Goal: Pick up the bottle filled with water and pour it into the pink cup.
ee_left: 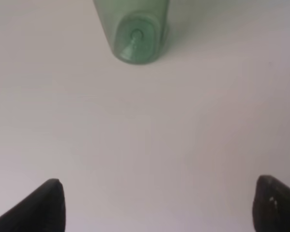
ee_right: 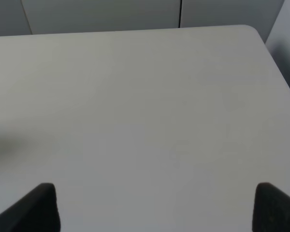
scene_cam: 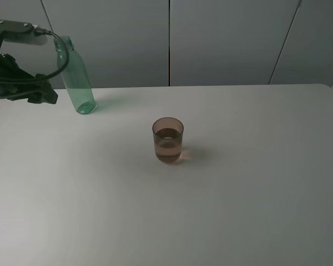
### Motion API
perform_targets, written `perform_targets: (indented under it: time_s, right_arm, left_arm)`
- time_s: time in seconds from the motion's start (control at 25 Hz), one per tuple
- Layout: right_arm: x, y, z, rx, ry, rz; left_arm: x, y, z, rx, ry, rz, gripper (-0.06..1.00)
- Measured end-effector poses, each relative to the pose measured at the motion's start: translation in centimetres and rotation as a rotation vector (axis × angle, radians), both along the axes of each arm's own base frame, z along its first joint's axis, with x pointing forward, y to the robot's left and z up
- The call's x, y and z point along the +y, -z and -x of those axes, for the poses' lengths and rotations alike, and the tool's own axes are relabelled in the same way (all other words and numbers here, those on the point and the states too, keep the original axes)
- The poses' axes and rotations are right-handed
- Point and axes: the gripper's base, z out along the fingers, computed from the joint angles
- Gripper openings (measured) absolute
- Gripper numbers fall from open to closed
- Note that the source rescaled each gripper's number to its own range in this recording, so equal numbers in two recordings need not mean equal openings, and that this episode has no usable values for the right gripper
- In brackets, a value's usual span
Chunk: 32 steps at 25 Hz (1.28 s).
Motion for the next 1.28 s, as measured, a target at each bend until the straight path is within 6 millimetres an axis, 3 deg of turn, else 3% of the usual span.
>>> perform_targets:
  time_s: [0.28,0.48,0.72,0.92,1.12,1.28]
  right_arm:
    - [0.0,0.0,0.0,0.0,0.0,0.0]
    - [0.0,0.0,0.0,0.0,0.0,0.0]
    - [0.0,0.0,0.0,0.0,0.0,0.0]
    - [0.0,0.0,0.0,0.0,0.0,0.0]
    - [0.0,0.0,0.0,0.0,0.0,0.0]
    - [0.0,0.0,0.0,0.0,0.0,0.0]
  left_arm:
    - [1.2,-3.9,8.1,-0.091,0.014,0.046,1.0]
    - [2.6,-5.2,13.7,-0.108,-0.026,0.07,1.0]
    - [2.9,-6.7,19.4,-0.158,-0.028,0.095,1.0]
    - [2.8,-6.7,23.0,-0.159,-0.027,0.103,1.0]
    - [2.9,-5.0,25.2,-0.209,-0.028,0.099,1.0]
    - [3.0,-4.8,26.9,-0.293,-0.027,0.092,1.0]
